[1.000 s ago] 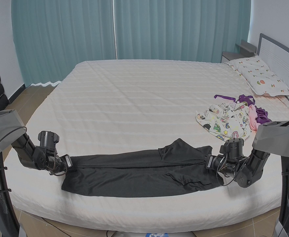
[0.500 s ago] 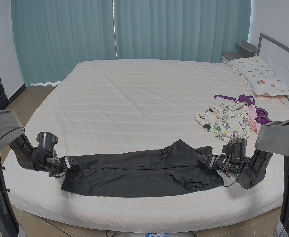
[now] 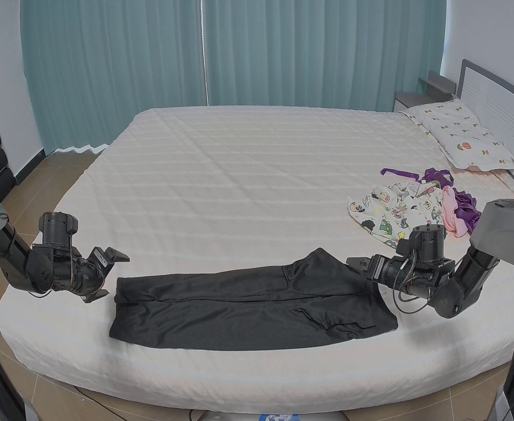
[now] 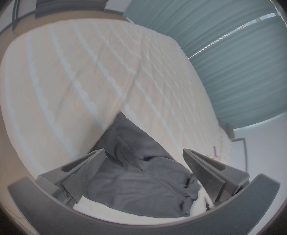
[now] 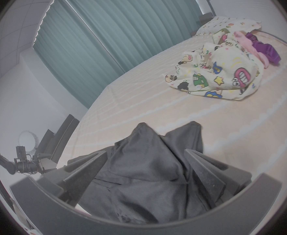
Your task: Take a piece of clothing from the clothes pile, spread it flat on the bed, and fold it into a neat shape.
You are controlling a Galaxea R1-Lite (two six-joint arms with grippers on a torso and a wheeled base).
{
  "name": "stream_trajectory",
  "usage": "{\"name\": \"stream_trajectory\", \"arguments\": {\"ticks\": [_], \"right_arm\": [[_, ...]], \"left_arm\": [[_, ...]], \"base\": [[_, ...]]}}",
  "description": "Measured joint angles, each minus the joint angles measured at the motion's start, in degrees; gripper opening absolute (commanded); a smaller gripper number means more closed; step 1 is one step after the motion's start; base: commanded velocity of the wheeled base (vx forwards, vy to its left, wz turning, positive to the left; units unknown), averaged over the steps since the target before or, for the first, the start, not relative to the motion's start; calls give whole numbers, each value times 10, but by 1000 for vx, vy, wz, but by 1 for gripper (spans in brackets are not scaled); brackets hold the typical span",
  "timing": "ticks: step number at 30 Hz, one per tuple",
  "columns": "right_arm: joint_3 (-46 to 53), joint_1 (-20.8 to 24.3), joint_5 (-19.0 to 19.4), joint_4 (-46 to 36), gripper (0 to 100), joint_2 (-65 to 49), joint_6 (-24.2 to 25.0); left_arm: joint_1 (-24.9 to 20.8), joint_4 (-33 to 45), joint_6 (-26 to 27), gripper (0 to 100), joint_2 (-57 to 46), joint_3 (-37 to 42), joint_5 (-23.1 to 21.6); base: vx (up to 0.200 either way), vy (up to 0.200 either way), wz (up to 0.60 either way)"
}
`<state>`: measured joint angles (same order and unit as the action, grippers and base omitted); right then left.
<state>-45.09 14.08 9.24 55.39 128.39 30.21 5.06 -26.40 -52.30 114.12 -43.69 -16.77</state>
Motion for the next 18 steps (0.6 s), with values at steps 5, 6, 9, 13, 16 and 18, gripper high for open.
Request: {"name": "stream_trajectory", "arguments": {"ticks": [5, 6, 9, 13, 16, 18], "right_arm": [[-84, 2, 26, -56, 100, 34, 20], [-96, 3, 30, -61, 100, 41, 23], [-124, 6, 44, -68, 100, 63, 31], [-133, 10, 50, -68, 100, 84, 34], [-134, 11, 52, -55, 100, 94, 35], [-134, 12, 51, -44, 100, 99, 35]], "left_arm": [[-4, -6, -101, 100, -13, 8, -73], [-5, -9, -108, 100, -14, 9, -79], [-11, -36, -117, 100, -15, 19, -86], [-17, -85, -118, 100, -15, 43, -88], [-20, -111, -119, 100, -11, 59, -88], [-21, -112, -121, 100, -7, 64, -87]], "base": [[0, 0, 0], [0, 0, 0], [0, 0, 0], [0, 0, 0], [0, 0, 0], [0, 0, 0]]}}
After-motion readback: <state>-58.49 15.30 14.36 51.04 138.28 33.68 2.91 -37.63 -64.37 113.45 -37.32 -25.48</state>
